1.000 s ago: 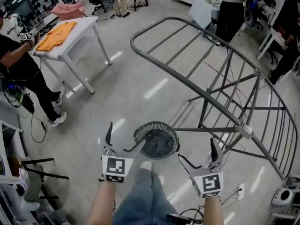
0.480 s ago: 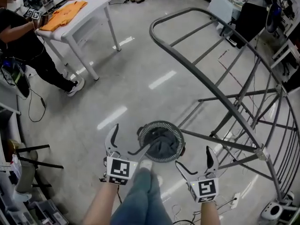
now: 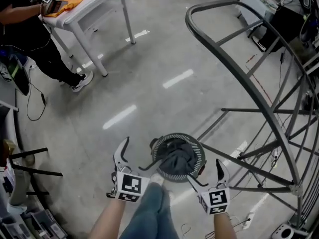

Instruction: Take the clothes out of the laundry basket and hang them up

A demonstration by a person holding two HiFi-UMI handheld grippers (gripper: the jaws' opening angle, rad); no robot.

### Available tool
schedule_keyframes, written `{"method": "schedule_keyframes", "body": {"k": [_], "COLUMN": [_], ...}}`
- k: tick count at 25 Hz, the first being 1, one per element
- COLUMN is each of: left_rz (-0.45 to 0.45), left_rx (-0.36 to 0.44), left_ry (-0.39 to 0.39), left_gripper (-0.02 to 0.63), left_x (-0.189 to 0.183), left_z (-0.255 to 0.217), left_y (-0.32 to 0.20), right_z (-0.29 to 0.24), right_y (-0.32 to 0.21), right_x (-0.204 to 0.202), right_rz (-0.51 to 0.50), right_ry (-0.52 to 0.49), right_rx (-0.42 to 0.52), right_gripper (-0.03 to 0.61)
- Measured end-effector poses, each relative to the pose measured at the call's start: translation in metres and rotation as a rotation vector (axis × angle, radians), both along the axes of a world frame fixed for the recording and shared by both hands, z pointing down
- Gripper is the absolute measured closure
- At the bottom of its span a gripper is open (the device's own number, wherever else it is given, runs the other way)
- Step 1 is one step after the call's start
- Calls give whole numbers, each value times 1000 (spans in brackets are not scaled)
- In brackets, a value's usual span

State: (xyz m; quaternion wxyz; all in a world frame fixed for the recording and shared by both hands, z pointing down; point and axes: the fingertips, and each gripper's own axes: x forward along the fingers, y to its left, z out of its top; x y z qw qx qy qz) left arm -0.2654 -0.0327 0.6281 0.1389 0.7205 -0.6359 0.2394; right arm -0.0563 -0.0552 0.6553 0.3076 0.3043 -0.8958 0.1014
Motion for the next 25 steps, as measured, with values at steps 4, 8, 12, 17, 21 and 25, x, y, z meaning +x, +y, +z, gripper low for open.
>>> {"method": "schedule_keyframes", "body": {"k": [4,8,12,17,21,25], "left_rz": [-29,-43,-57,-75,-66,-50], "left_rx": [-32,-56,-78,-114,-128,-126], "left_ry": [22,45,65,86,89,68], "left_gripper": [49,49,49,49,49,49], "left_x": [-11,-21,-30,-37,-39,-43], "left_z": [42,80,115,155,172,196], "left_y": [-1,-2,-1,-1,-5,-12], "right_z": [53,100,148,212,250,288], "right_y": [-16,-24,-27,-40,-61,-81], "right_x": [-13,-33,-51,-47,-41,-50], "right_rz": [33,5,-97,-80,2,-26], "right_ry": [10,38,121,190,198,246], "right_rx": [-76,-120,-127,-210,-268,-267], "right_gripper": [60,84,100,128,169,296]}}
